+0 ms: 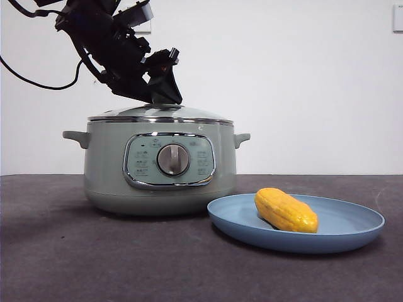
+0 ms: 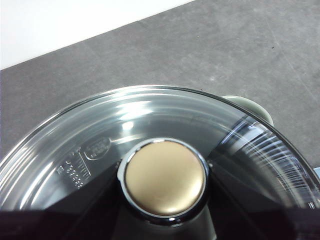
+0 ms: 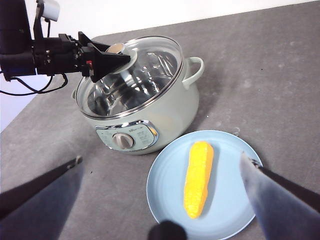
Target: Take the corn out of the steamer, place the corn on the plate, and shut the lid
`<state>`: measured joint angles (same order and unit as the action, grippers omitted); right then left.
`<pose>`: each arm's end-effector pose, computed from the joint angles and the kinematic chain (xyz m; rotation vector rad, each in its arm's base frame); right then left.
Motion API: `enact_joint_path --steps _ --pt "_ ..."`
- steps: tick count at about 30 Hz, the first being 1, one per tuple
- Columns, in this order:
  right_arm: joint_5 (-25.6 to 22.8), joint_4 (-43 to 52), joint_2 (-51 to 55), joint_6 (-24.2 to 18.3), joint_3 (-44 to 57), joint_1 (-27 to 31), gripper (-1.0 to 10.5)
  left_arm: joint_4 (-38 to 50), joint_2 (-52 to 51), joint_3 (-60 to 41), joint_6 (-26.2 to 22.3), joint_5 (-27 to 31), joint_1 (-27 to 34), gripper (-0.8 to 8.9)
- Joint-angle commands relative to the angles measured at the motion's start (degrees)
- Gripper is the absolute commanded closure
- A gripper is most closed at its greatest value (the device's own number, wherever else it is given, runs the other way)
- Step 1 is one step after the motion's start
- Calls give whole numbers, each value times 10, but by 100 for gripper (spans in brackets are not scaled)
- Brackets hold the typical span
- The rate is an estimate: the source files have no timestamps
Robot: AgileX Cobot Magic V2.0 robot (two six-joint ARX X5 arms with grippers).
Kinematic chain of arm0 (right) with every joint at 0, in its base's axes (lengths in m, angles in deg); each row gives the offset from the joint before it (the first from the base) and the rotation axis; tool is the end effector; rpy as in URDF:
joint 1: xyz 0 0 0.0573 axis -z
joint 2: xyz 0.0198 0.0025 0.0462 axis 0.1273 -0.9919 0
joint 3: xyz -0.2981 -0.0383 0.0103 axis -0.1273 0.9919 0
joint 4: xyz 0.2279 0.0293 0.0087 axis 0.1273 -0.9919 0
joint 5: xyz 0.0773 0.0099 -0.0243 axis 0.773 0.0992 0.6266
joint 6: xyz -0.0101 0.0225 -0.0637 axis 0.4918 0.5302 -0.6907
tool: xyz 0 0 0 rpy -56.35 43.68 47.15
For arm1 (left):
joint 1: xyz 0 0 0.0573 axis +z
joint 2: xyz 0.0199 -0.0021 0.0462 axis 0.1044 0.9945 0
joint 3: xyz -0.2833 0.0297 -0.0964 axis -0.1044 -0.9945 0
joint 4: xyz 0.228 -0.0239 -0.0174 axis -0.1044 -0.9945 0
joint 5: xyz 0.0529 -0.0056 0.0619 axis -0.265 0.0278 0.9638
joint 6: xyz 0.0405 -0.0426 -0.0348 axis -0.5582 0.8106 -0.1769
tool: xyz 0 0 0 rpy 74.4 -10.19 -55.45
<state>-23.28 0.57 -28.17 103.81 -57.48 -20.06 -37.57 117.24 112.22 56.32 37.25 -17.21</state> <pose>0.0573 0.0339 0.3314 0.2191 0.4490 0.4849 0.3604 -0.1653 0.3098 0.1567 0.4448 -0.6147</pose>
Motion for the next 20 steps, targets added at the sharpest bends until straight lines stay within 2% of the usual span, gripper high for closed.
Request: enact_joint_path --steps 1,5,6,7,9,11,20 --pt "-2 3 2 -5 5 -2 407 -2 10 3 4 -13 -1 822" --pt "-2 3 2 -5 5 -2 407 -10 10 3 3 -11 -1 801" --pt "-2 3 1 -5 5 -2 407 -13 10 3 4 -10 -1 754" --pt "-2 3 2 -5 5 -2 407 -16 10 3 4 -10 0 685" --pt "-2 3 1 -5 5 -2 408 -18 10 3 4 -10 2 469" --pt "-2 3 2 -5 5 -2 407 -21 10 3 4 -10 5 332" --pt "-2 3 2 -5 5 -2 408 -21 -11 3 4 -10 5 323"
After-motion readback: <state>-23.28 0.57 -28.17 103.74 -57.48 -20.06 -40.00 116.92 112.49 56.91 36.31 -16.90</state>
